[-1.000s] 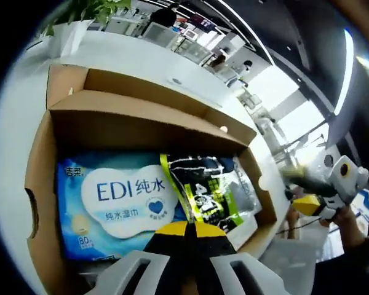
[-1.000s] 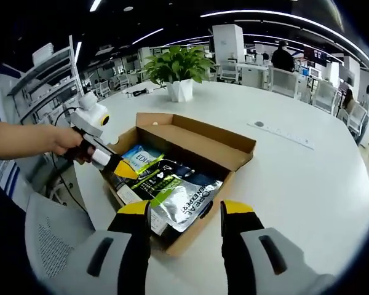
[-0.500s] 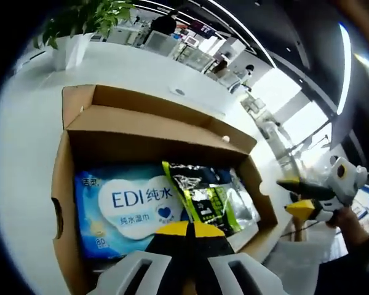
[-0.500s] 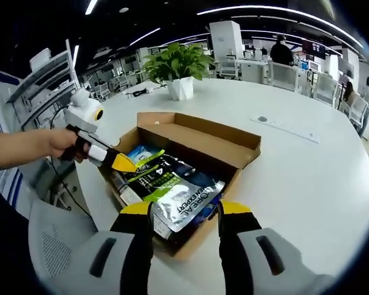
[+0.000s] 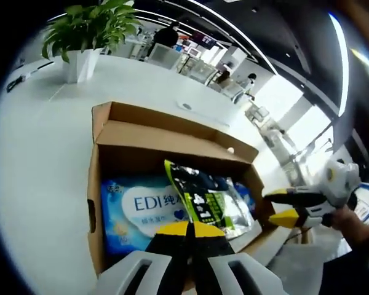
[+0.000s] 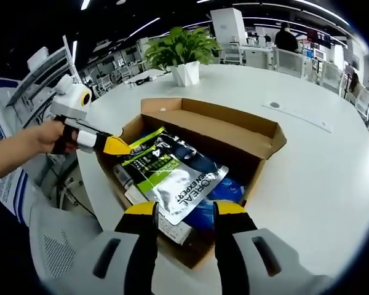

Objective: Operate the shoe box by opening the lid, removing the specified soft item, and placing it in the target area until the item is outside and the box remains undamaged.

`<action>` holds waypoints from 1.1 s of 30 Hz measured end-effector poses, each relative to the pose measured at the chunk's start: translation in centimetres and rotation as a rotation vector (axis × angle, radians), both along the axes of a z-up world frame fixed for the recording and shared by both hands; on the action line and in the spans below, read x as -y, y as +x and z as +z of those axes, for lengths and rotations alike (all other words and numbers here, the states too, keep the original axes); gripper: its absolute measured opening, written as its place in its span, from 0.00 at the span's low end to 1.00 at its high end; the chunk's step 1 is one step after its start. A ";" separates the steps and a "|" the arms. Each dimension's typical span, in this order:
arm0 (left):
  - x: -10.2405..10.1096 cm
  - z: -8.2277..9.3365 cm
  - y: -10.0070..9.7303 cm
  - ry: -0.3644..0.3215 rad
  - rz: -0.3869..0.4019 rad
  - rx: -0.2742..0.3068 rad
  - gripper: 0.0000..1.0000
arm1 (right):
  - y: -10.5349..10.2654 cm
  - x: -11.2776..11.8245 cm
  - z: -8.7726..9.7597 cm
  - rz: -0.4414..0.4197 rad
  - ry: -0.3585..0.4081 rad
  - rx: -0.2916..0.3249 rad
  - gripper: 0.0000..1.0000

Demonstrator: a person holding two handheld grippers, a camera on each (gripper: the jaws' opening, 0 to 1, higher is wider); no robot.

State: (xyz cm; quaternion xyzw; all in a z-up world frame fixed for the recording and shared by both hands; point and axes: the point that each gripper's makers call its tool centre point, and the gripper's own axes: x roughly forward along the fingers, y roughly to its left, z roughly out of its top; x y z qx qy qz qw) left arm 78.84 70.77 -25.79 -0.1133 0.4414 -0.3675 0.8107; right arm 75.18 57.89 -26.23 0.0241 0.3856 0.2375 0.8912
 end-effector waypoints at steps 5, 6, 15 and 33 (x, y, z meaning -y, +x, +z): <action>-0.4 0.1 0.1 -0.001 0.007 0.014 0.00 | 0.4 -0.9 -0.5 0.002 0.015 -0.032 0.31; -0.4 0.2 0.1 -0.001 0.008 0.017 0.00 | 0.7 -1.1 -0.7 0.001 0.019 -0.041 0.31; -0.8 0.0 0.0 -0.005 0.009 0.029 0.00 | 2.0 -1.7 -1.9 -0.014 0.020 -0.107 0.30; -1.6 -0.7 0.5 -0.021 -0.003 0.047 0.00 | 2.6 -2.7 -4.0 -0.056 0.025 -0.287 0.34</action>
